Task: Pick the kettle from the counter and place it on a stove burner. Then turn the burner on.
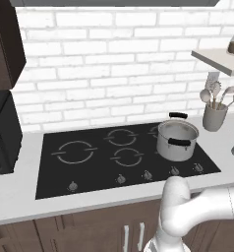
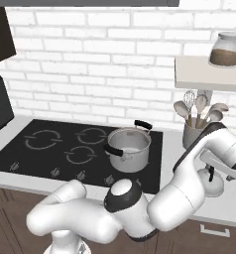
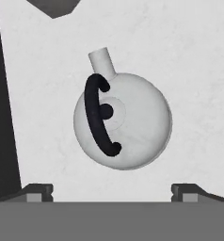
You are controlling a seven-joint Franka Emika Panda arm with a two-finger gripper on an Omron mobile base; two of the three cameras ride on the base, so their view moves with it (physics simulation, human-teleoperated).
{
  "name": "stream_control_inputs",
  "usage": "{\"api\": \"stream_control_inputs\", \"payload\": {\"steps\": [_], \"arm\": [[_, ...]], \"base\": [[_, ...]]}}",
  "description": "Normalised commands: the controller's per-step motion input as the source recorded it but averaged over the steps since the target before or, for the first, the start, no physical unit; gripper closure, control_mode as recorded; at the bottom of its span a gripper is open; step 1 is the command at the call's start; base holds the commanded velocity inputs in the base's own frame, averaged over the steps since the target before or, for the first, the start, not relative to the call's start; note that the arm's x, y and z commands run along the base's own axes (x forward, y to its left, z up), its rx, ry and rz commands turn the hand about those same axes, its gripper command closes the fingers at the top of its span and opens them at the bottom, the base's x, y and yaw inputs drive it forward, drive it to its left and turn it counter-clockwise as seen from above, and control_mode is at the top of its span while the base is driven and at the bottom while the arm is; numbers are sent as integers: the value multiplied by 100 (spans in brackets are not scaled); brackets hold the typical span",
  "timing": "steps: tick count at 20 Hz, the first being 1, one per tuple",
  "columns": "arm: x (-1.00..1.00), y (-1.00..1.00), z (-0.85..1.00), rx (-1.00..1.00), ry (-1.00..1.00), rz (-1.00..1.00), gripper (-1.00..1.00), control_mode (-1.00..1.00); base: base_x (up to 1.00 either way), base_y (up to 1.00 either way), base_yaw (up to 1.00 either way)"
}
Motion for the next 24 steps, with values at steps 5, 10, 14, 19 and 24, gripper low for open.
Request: {"api": "stream_control_inputs", "payload": {"steps": [5, 10, 14, 19, 24], "arm": [[1, 0, -20, -2, -18, 0, -100, -100], [7, 18, -23, -3, -1, 0, -100, -100], [0, 67, -3, -10, 0, 0, -100, -100], [9, 2, -7, -1, 0, 0, -100, -100], [5, -24, -11, 0, 0, 0, -100, -100]], "base": [[0, 0, 0], [0, 0, 0], [0, 0, 0], [0, 0, 0], [0, 0, 0]]}}
